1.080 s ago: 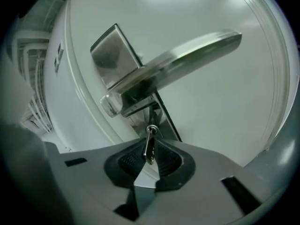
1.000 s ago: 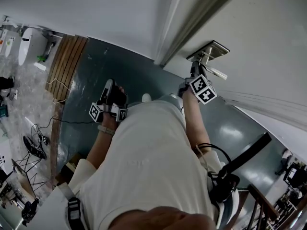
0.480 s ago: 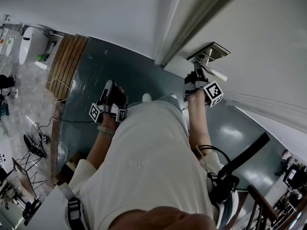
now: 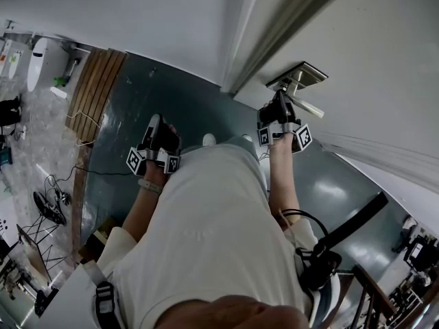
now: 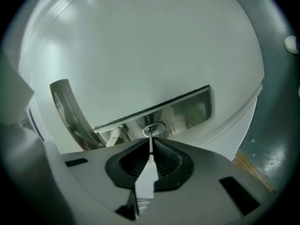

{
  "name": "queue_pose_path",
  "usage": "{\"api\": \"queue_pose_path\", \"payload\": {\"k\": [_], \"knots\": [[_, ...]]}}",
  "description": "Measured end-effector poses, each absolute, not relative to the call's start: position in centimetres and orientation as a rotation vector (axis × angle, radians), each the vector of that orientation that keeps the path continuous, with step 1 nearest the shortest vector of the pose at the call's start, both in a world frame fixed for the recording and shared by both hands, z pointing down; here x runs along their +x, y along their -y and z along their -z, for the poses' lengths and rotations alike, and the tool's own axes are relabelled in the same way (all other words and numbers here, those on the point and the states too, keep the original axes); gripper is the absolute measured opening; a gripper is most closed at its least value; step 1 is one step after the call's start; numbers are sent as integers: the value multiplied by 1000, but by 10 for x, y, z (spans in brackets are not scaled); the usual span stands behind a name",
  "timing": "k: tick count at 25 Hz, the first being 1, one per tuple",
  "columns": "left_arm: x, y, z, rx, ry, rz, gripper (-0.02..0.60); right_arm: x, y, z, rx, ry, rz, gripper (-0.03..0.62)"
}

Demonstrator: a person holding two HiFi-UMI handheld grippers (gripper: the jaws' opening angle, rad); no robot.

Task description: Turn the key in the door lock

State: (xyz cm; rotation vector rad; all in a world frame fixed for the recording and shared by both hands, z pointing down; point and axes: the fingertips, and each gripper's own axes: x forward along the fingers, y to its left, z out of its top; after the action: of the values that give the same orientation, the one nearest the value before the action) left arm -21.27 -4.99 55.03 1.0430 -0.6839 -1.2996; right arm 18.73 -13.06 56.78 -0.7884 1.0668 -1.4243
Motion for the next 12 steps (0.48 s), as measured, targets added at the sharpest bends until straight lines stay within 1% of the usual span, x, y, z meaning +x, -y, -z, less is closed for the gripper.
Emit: {"api": "queue_pose_path", "payload": {"k": [7, 12], "knots": [[-212, 50, -550, 1042, 678, 1297, 8, 187, 129, -567, -773, -1084, 1417, 40], [-211, 49, -550, 1037, 670, 1301, 8, 189, 126, -571, -879, -1182, 1431, 42]]}}
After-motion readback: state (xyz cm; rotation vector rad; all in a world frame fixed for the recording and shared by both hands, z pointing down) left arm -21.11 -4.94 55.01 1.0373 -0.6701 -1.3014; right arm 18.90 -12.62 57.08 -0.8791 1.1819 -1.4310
